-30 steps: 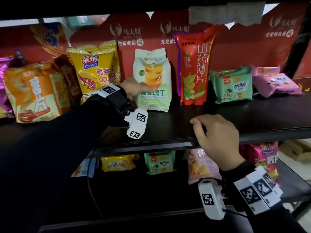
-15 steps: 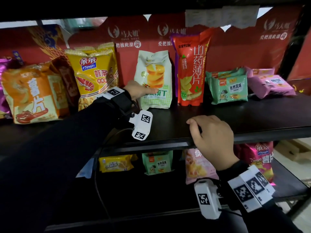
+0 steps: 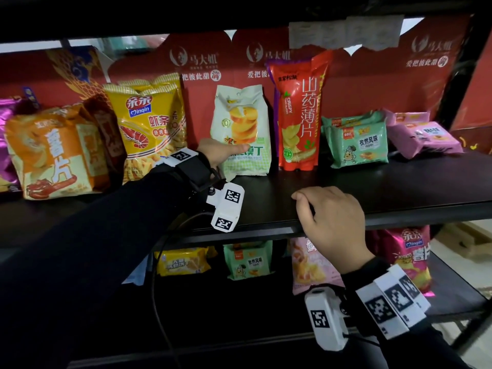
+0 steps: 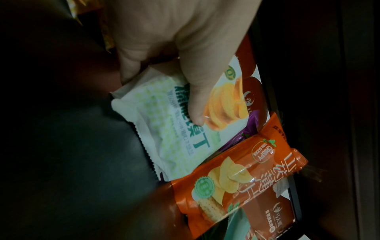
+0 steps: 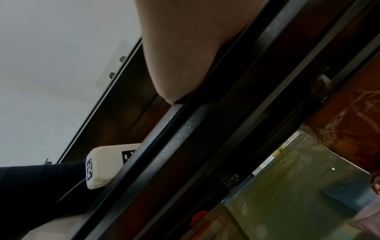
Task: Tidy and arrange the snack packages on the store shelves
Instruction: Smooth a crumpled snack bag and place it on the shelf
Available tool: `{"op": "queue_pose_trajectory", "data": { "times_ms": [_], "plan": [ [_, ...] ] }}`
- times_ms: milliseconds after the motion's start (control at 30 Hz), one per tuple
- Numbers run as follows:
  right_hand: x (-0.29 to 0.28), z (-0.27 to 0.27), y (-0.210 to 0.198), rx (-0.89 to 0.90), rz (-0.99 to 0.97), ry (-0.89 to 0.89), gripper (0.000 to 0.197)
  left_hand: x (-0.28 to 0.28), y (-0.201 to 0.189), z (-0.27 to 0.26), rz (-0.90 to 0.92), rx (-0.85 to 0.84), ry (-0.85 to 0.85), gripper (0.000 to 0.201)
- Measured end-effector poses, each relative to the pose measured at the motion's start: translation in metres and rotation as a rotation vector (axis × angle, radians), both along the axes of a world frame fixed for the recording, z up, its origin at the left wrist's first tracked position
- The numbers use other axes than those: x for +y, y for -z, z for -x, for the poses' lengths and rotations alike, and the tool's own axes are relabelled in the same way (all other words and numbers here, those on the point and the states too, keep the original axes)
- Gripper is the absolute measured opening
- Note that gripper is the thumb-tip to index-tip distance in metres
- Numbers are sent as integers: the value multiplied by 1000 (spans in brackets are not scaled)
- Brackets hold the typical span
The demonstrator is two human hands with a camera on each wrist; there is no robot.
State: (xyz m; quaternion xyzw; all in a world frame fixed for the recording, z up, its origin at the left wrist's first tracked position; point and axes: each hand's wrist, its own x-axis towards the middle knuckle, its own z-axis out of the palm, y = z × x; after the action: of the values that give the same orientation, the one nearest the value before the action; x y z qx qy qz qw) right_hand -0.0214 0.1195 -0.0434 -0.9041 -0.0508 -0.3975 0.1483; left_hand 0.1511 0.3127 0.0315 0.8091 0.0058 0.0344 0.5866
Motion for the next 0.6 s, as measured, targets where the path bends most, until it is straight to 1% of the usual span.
{"op": "queue_pose_trajectory", "data": {
  "times_ms": [100,200,233,333,433,500,600],
  "plan": [
    [0,0,0,9,-8,-11,47,1,0,2,-7,-5,-14,100],
    [0,1,-1,16,-5,-8,48,5,-1,3,2,2,-17,116],
    [0,2,-1,18,-2,-4,48,7,-1,2,8,0,-19,117],
    [1,3,-1,32,-2,3,48,10,0,-1,8,10,-9,99],
    [2,3,-1,28,-3,7,47,9,-2,3,40,36,44,94],
    [3,3,-1,24,-4,5,47,4,-5,8,63,43,44,99],
    [3,3,-2,32,-9,6,48,-2,-4,12,41,35,-28,114]
  ]
}}
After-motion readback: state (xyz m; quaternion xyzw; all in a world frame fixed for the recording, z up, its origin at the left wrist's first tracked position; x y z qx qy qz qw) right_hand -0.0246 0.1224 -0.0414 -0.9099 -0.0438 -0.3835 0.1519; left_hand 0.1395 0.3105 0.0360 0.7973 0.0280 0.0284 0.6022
